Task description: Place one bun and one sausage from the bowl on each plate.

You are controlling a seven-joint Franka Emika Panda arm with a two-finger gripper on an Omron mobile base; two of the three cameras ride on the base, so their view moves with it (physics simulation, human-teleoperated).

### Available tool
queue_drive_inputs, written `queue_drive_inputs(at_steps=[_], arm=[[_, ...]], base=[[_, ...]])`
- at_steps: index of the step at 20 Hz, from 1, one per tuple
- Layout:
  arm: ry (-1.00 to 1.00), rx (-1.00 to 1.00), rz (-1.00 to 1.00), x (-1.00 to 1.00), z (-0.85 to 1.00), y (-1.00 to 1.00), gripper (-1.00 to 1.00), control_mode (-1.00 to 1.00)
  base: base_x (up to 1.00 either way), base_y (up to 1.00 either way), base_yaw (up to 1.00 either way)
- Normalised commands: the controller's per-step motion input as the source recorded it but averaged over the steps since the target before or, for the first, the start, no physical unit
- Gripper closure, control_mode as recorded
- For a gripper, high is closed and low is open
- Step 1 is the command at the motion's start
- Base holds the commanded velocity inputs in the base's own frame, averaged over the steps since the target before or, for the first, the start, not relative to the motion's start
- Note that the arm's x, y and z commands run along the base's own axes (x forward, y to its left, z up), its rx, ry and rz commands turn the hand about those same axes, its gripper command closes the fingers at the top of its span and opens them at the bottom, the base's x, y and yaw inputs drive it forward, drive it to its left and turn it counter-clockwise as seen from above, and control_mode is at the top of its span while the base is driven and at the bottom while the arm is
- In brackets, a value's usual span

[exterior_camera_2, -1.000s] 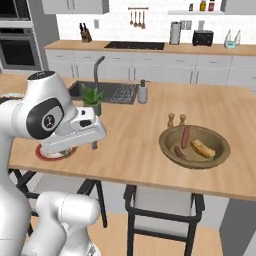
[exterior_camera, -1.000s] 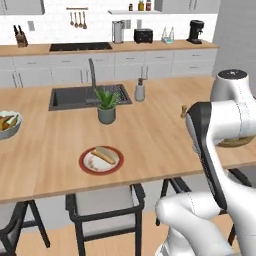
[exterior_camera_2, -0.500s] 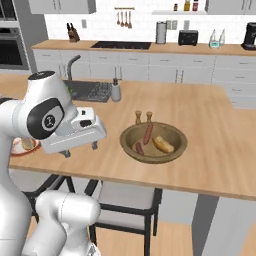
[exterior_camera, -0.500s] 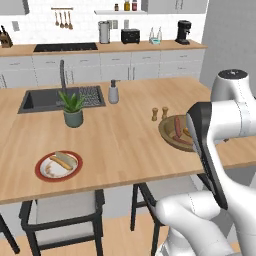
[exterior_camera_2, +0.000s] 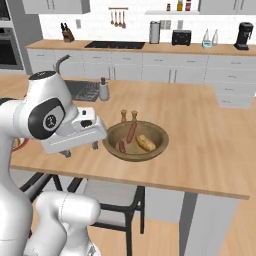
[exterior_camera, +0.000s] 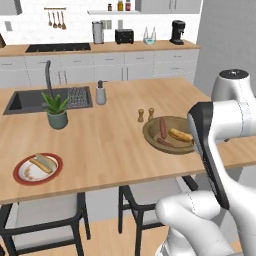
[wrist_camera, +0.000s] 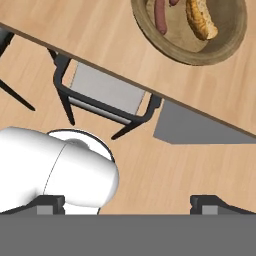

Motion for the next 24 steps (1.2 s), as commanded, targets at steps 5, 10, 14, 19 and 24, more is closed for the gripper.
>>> queue_drive_inputs(at_steps=[5,10,14,19,24], arm=[[0.0,0.0,0.0,0.0,0.0,0.0,-1.0,1.0],[0.0,0.0,0.0,0.0,0.0,0.0,-1.0,-1.0],[0.0,0.0,0.0,0.0,0.0,0.0,-1.0,-1.0],[0.0,0.0,-0.02,-0.15,0.0,-0.03,-1.0,-1.0],[-0.11,0.03,-0.02,0.14,-0.08,0.0,-1.0,-1.0]], base=[[0.0,-0.32,0.0],[0.01,-0.16,-0.01],[0.0,0.0,0.0],[0.0,0.0,0.0],[0.0,0.0,0.0]])
